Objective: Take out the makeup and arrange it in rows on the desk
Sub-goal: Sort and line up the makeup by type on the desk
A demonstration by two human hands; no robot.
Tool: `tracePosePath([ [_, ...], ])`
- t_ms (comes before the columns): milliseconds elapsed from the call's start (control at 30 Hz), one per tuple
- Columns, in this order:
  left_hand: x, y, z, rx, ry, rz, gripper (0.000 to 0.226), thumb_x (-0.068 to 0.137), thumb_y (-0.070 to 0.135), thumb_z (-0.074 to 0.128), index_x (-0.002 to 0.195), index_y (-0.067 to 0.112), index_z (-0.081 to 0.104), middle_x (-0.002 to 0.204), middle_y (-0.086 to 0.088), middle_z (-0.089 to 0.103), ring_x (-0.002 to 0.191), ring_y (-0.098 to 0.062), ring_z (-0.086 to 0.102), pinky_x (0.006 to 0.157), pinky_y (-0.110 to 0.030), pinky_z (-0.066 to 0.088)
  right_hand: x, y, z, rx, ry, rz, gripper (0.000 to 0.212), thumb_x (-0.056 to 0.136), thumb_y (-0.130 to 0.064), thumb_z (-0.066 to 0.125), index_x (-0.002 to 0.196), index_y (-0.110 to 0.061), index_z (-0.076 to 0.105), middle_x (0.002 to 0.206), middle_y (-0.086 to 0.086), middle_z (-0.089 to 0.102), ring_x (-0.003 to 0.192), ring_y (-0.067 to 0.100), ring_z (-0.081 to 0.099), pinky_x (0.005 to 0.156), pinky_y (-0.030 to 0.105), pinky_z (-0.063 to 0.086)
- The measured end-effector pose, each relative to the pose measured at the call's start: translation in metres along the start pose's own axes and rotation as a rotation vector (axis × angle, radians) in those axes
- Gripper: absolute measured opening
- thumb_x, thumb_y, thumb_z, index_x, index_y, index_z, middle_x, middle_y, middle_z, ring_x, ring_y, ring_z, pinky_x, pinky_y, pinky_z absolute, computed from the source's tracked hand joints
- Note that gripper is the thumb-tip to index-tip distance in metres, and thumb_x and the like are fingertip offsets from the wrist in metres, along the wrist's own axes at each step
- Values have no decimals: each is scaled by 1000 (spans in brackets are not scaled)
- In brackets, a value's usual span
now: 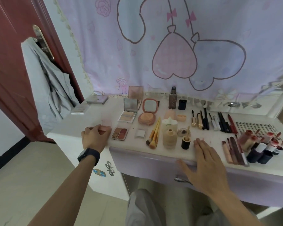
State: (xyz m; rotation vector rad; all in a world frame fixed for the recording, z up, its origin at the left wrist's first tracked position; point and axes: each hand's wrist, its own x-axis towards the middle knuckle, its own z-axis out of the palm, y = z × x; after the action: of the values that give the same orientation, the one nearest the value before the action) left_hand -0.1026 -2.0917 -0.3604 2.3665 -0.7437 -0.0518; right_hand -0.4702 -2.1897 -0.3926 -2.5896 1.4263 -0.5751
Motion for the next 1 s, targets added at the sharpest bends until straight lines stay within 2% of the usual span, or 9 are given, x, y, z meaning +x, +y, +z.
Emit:
tracePosePath([
  [100, -1, -5, -2, -56, -1, 28, 54, 97, 49, 50, 139, 15, 55, 134, -19, 50, 125, -36, 39, 110, -43, 34, -13, -2, -18, 298, 106, 17, 77, 88, -63, 56, 148, -17, 40, 152, 1, 40, 140, 3, 28, 111, 33, 33],
  [167, -5, -7, -7, -74, 11, 70, 45, 101, 41, 45, 136, 16, 56, 134, -19, 51, 125, -36, 40, 109, -44, 34, -23, -8, -30, 341, 257, -35, 49, 94, -45, 61, 134, -18, 54, 133, -1, 52, 124, -5, 32, 98, 32, 42],
  [233, -12, -11, -14, -71, 25, 111, 39, 102, 34, 46, 134, 16, 58, 134, -16, 52, 127, -35, 41, 109, -43, 34, -27, -19, -37, 330, 332, -136, 34, 94, -39, 60, 121, -19, 62, 117, -4, 60, 111, -2, 45, 87, 22, 45],
  [333, -23, -24, -28, -62, 48, 147, 37, 99, 30, 52, 134, 17, 58, 135, -13, 52, 129, -32, 43, 109, -43, 37, -20, -47, -41, 366, 290, -328, 32, 93, -39, 54, 110, -17, 69, 104, -6, 67, 99, 7, 59, 82, 19, 50],
  [567, -14, -62, -70, 5, 55, 154, 37, 98, 25, 54, 134, 19, 58, 136, -6, 53, 131, -26, 42, 109, -40, 39, 24, -167, -32, 348, 90, -623, 35, 96, -44, 46, 115, -26, 69, 117, -12, 69, 111, 8, 60, 89, 22, 53],
  [700, 18, -78, -88, 155, 9, 176, 42, 100, 27, 50, 142, 21, 51, 147, -6, 46, 138, -25, 37, 114, -38, 32, 58, -241, -8, 284, -153, -639, 55, 96, -51, 27, 140, -29, 52, 146, -12, 51, 138, 10, 41, 108, 30, 42],
  [767, 42, -83, -95, 224, -29, 193, 45, 101, 28, 46, 146, 24, 46, 153, -4, 39, 141, -24, 33, 117, -39, 29, 75, -273, 10, 212, -259, -671, 53, 102, -45, 32, 151, -25, 38, 158, -9, 35, 148, 14, 26, 113, 35, 37],
  [900, 95, -89, -104, 368, -140, 202, 51, 104, 30, 39, 154, 26, 32, 162, -3, 25, 145, -25, 27, 119, -40, 27, 100, -322, 61, 92, -334, -751, 60, 107, -30, 35, 159, -10, 15, 168, 4, 8, 155, 19, 4, 124, 35, 11],
  [1000, 128, -85, -101, 446, -219, 211, 53, 105, 31, 35, 156, 24, 25, 165, -3, 17, 148, -23, 23, 120, -40, 25, 108, -340, 99, 8, -379, -783, 66, 106, -23, 37, 159, -5, 3, 168, 7, -5, 155, 21, -6, 125, 36, 6],
])
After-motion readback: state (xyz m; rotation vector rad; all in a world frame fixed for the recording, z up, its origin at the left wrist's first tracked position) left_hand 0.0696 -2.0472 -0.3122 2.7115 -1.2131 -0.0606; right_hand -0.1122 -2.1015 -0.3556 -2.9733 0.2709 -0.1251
